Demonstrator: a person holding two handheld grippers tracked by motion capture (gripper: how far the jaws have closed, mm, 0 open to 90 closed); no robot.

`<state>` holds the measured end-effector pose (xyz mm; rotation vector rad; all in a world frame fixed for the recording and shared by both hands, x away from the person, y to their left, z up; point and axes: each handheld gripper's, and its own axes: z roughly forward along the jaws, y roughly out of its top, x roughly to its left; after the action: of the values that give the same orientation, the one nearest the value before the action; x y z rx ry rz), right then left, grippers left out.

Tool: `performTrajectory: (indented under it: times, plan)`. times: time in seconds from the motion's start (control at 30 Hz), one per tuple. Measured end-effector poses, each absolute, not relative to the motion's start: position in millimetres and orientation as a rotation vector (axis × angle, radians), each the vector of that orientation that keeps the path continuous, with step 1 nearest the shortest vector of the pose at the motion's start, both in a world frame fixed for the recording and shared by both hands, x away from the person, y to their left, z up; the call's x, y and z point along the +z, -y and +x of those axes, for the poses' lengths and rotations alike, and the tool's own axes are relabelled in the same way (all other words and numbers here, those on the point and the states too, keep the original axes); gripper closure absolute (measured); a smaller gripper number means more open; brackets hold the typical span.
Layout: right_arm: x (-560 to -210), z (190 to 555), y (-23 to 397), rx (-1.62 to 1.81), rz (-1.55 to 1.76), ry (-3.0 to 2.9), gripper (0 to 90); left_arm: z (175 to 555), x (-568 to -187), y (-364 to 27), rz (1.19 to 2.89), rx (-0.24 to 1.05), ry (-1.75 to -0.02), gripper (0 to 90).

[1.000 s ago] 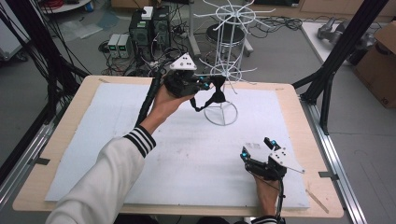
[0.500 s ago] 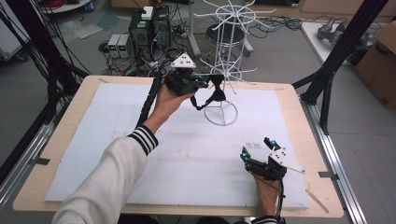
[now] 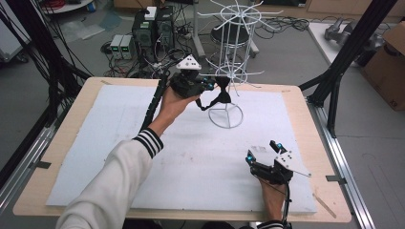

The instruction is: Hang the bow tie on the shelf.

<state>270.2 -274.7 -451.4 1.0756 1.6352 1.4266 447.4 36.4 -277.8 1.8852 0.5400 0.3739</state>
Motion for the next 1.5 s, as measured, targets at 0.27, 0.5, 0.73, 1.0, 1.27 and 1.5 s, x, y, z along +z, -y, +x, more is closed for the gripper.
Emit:
performTrajectory:
  times: [0.27,0.5,0.73,1.0,1.27,1.5]
  plan:
    - [-451,270,275,1.423,1.074,-1.636,7.8,449,-278,-38,1.855,0.354,-0.590,87.2]
    - [-451,270,274,1.418,1.074,-1.636,7.7,449,-278,-37,1.842,0.374,-0.616,68.8]
    - [-451,270,274,1.418,1.071,-1.641,7.8,449,-278,-36,1.818,0.360,-0.661,54.2]
    - [-451,271,274,1.416,1.068,-1.636,7.8,445,-273,-40,1.799,0.346,-0.662,47.5]
    - [-451,270,274,1.420,1.077,-1.637,7.7,432,-266,-49,1.833,0.353,-0.642,32.5]
    - [-452,270,275,1.429,1.072,-1.623,7.7,398,-274,-89,1.806,0.391,-0.590,20.4]
